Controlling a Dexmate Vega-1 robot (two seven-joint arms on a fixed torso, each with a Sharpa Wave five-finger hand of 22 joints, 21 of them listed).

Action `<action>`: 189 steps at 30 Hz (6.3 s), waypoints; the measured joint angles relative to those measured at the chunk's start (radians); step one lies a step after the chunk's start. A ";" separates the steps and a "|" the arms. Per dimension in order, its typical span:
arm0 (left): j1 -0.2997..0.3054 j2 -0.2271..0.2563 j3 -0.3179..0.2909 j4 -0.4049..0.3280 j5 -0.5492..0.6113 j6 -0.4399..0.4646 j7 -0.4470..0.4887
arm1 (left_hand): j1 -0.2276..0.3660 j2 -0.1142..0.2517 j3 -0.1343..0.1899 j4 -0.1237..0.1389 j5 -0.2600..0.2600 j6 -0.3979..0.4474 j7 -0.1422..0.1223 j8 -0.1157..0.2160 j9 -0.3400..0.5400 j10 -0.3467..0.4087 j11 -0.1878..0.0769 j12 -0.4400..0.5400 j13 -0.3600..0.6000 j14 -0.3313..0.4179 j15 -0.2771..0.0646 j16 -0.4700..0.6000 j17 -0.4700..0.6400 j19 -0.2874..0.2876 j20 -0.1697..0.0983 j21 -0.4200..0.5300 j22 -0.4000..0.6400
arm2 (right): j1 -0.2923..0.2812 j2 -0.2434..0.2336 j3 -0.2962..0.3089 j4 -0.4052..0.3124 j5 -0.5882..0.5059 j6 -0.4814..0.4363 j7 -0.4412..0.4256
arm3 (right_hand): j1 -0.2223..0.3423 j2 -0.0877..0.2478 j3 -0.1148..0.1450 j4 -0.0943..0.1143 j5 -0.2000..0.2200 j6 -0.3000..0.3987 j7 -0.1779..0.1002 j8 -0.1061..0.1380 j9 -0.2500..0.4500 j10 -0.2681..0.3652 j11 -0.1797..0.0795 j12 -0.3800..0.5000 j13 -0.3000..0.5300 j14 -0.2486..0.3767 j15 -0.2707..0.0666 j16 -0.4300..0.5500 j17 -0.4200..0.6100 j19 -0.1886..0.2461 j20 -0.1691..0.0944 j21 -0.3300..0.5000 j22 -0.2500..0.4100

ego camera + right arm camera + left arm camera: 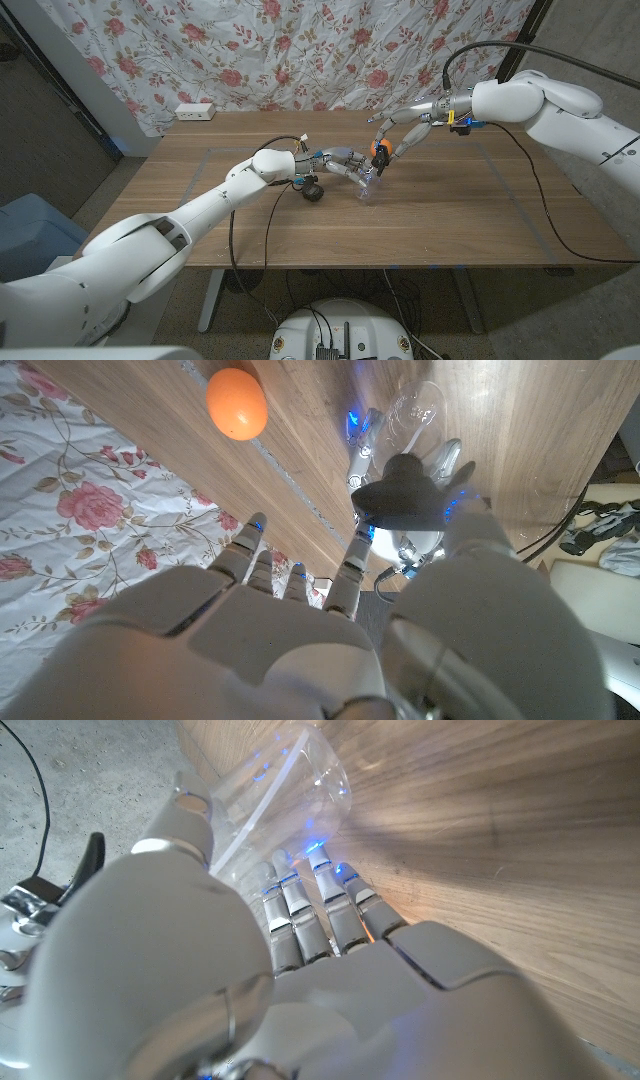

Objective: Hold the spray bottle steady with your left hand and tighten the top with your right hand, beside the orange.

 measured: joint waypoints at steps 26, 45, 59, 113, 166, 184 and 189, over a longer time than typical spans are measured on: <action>0.020 0.033 -0.001 -0.066 0.010 0.031 0.016 | 0.000 0.000 -0.003 -0.003 -0.001 0.000 0.000 0.000 -0.002 0.000 0.000 -0.003 0.003 0.000 0.000 0.000 0.000 0.000 0.000 0.000 0.000 | -0.044 -0.007 0.009 -0.042 0.039 -0.092 -0.028 | -0.111 0.053 -0.034 0.040 -0.031 0.112 0.006 0.031 0.002 0.087 -0.005 0.011 -0.005 0.032 -0.025 0.019 0.005 0.041 0.002 0.000 0.000; 0.025 0.039 -0.003 -0.089 0.013 0.044 0.022 | 0.000 0.000 -0.003 -0.004 -0.003 0.000 0.000 0.000 -0.003 0.000 0.000 -0.003 0.010 0.005 -0.005 -0.008 0.000 0.000 0.000 0.000 0.000 | -0.138 -0.054 0.050 -0.150 -0.002 -0.230 -0.116 | -0.195 0.084 -0.058 0.072 -0.062 0.213 0.045 0.037 -0.030 0.189 0.000 0.025 -0.005 0.098 -0.044 0.040 0.009 0.106 0.002 0.007 0.000; 0.021 0.033 -0.001 -0.085 0.016 0.045 0.022 | 0.000 0.000 -0.003 -0.003 0.000 0.000 0.000 0.000 -0.003 0.002 0.002 -0.007 0.010 0.005 -0.005 -0.008 0.000 0.000 0.000 0.000 0.000 | -0.221 -0.079 0.081 -0.232 -0.089 -0.321 -0.221 | -0.226 0.092 -0.072 0.066 -0.062 0.327 0.055 0.052 -0.043 0.267 -0.017 0.029 -0.005 0.174 -0.084 0.068 0.006 0.174 -0.012 0.014 0.000; 0.019 0.026 0.005 -0.085 0.013 0.059 0.023 | 0.000 0.000 -0.002 -0.003 0.000 0.000 0.000 0.000 -0.003 0.008 0.007 -0.015 0.012 0.005 -0.005 -0.016 0.000 0.000 0.000 0.000 0.000 | -0.407 0.009 0.058 -0.373 -0.503 -0.581 -0.426 | -0.185 0.117 -0.062 -0.012 -0.062 0.624 0.073 0.139 -0.021 0.502 -0.077 0.041 -0.009 0.362 -0.168 0.128 -0.003 0.336 -0.036 0.022 0.007; 0.007 0.011 0.000 -0.049 0.003 0.048 0.027 | 0.000 0.000 0.000 -0.005 0.001 0.000 0.000 0.000 -0.003 0.011 0.003 -0.021 0.012 0.009 -0.002 -0.022 -0.001 0.000 0.000 0.000 0.000 | -0.390 0.142 0.022 -0.433 -0.696 -0.783 -0.266 | -0.201 0.088 -0.082 -0.017 -0.077 0.699 0.104 0.176 -0.013 0.576 -0.069 0.024 -0.011 0.434 -0.169 0.151 -0.007 0.358 -0.001 0.013 0.007; 0.022 0.024 -0.010 -0.066 -0.001 0.055 0.041 | 0.000 0.000 0.000 -0.005 0.000 0.000 0.000 0.000 -0.002 0.011 0.003 -0.022 0.013 0.009 -0.002 -0.022 -0.001 0.000 0.000 0.000 0.000 | -0.372 0.115 0.053 -0.446 -0.642 -0.742 -0.243 | -0.313 0.058 -0.129 0.016 -0.077 0.562 0.116 0.091 -0.039 0.529 -0.023 -0.013 -0.008 0.396 -0.149 0.120 -0.007 0.340 0.032 0.006 0.007; 0.025 0.025 -0.011 -0.068 -0.002 0.055 0.044 | 0.000 0.000 0.000 -0.005 -0.003 0.000 0.000 0.000 -0.003 0.011 0.003 -0.024 0.014 0.009 -0.002 -0.022 -0.001 0.000 0.000 -0.006 0.000 | -0.368 0.106 0.062 -0.447 -0.620 -0.733 -0.240 | -0.344 0.049 -0.141 0.023 -0.077 0.495 0.123 0.052 -0.039 0.499 -0.014 -0.026 -0.006 0.365 -0.130 0.105 -0.005 0.324 0.047 0.006 0.007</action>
